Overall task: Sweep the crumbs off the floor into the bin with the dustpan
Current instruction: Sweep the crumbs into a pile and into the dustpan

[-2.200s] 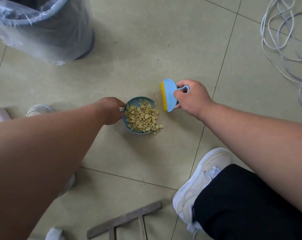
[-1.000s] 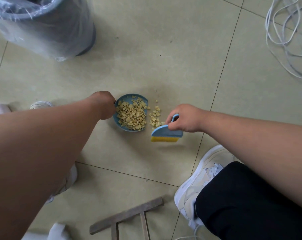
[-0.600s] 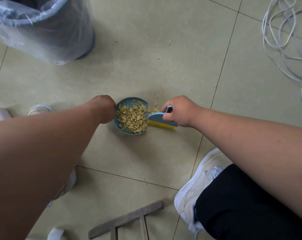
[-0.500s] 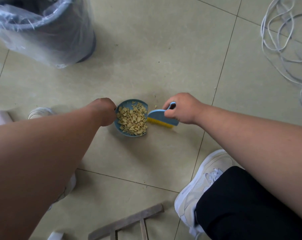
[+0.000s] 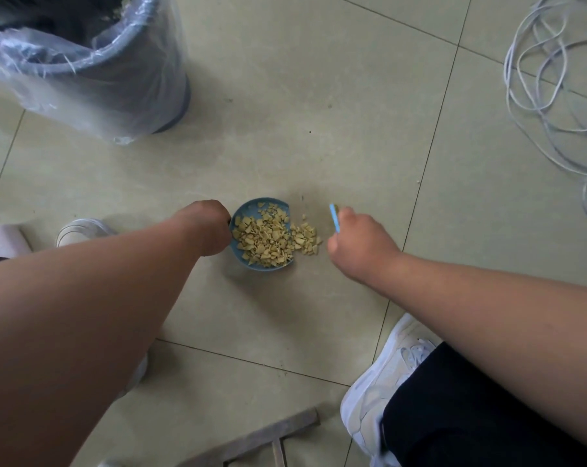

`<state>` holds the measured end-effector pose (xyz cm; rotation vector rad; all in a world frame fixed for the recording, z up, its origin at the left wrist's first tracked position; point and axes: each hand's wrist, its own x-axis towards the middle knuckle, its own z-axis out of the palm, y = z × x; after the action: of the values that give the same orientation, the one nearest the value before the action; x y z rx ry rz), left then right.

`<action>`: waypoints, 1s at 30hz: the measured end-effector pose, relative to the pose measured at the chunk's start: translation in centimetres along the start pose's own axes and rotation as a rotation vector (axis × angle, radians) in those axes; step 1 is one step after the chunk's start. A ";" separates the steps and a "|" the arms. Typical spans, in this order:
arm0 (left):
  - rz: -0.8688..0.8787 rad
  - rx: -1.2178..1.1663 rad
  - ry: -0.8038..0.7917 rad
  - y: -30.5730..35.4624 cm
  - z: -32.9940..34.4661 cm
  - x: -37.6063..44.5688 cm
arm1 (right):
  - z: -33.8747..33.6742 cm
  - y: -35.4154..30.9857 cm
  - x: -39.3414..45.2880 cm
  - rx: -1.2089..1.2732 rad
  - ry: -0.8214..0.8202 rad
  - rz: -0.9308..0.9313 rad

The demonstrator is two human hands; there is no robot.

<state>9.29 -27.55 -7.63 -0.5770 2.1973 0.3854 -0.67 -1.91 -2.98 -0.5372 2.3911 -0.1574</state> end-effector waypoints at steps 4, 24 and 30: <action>-0.027 0.006 -0.066 0.5 -0.1 -0.3 | 2.3 -2.4 -1.2 0.085 -0.012 0.008; 0.007 -0.306 -0.108 0.5 1.3 -0.4 | 3.9 -7.6 -1.5 0.056 -0.007 -0.198; 0.041 -0.282 -0.050 0.5 0.5 -0.8 | -0.6 -3.7 0.8 0.346 0.042 -0.156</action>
<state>9.84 -26.63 -7.26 -0.6667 2.1242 0.7314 -0.38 -5.64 -2.04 -0.5571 2.2912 -0.6433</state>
